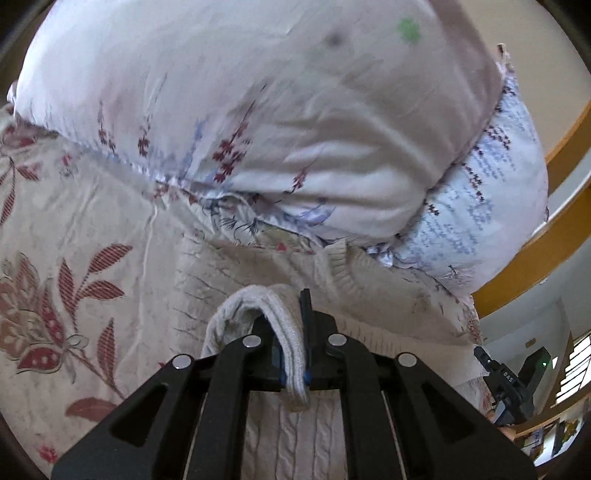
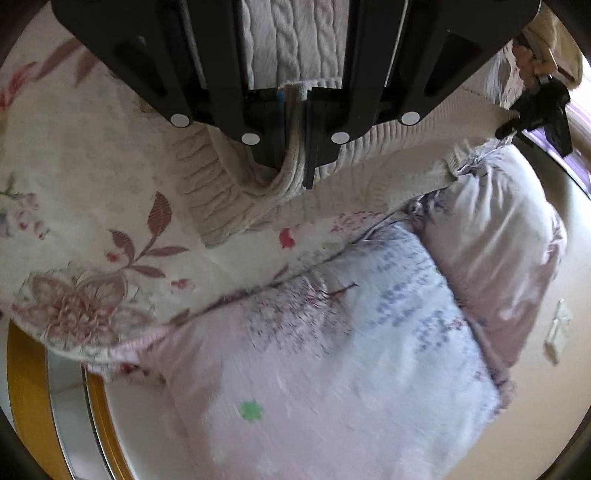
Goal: Fold small clothes
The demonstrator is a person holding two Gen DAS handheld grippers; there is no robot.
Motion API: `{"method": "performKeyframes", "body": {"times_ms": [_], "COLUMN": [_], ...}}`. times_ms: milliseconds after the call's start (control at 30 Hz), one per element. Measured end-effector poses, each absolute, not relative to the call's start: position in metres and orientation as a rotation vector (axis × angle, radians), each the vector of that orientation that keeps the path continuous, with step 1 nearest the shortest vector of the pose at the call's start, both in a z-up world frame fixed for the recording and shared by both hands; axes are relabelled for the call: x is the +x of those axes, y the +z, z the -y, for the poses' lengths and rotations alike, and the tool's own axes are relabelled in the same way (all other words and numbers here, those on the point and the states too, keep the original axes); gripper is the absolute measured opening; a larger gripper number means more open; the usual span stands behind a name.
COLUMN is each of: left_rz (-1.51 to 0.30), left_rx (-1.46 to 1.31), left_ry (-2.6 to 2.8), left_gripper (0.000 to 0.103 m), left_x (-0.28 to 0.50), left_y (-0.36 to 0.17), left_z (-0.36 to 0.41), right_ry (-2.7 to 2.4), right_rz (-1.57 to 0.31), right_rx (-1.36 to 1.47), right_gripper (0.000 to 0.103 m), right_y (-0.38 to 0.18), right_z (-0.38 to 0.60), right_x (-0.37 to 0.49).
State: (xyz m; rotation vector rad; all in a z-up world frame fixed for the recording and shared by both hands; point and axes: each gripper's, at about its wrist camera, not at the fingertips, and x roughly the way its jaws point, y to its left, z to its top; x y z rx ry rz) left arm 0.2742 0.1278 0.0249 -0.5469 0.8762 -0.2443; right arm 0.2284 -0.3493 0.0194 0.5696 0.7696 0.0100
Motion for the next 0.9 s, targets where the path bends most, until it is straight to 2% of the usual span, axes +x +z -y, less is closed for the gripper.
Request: {"method": "performKeyframes", "body": {"times_ms": [100, 133, 233, 267, 400, 467, 667, 900], "left_rz": [-0.908, -0.914, -0.933, -0.934, -0.903, -0.869, -0.802, -0.839], "left_rx": [-0.577, -0.584, -0.627, -0.635, -0.672, -0.675, -0.587, -0.475], "left_ry": [-0.245, -0.242, -0.246, -0.246, -0.246, -0.245, -0.241, -0.261], "left_gripper": [0.008, 0.008, 0.011, 0.017, 0.038, 0.046, 0.047, 0.045], "left_x": [0.281, 0.283, 0.291, 0.292, 0.296, 0.294, 0.264, 0.220], "left_y": [0.017, 0.015, 0.010, 0.010, 0.017, 0.026, 0.054, 0.048], "left_z": [-0.128, -0.128, -0.127, -0.128, -0.129, -0.133, -0.149, -0.162], "right_ry": [-0.010, -0.012, 0.005, 0.008, 0.020, 0.023, -0.009, -0.029], "right_rz": [-0.802, -0.813, -0.826, -0.822, -0.789, -0.760, -0.667, -0.739], "right_rx": [0.623, 0.640, 0.705, 0.716, 0.698, 0.685, 0.569, 0.475], "right_gripper": [0.011, 0.017, 0.046, 0.052, 0.054, 0.054, 0.054, 0.052], "right_y": [0.015, 0.013, 0.012, 0.012, 0.025, 0.035, 0.068, 0.058], "right_z": [0.354, 0.355, 0.356, 0.356, 0.350, 0.350, 0.361, 0.367], "right_x": [0.237, 0.241, 0.251, 0.254, 0.263, 0.260, 0.217, 0.183]}}
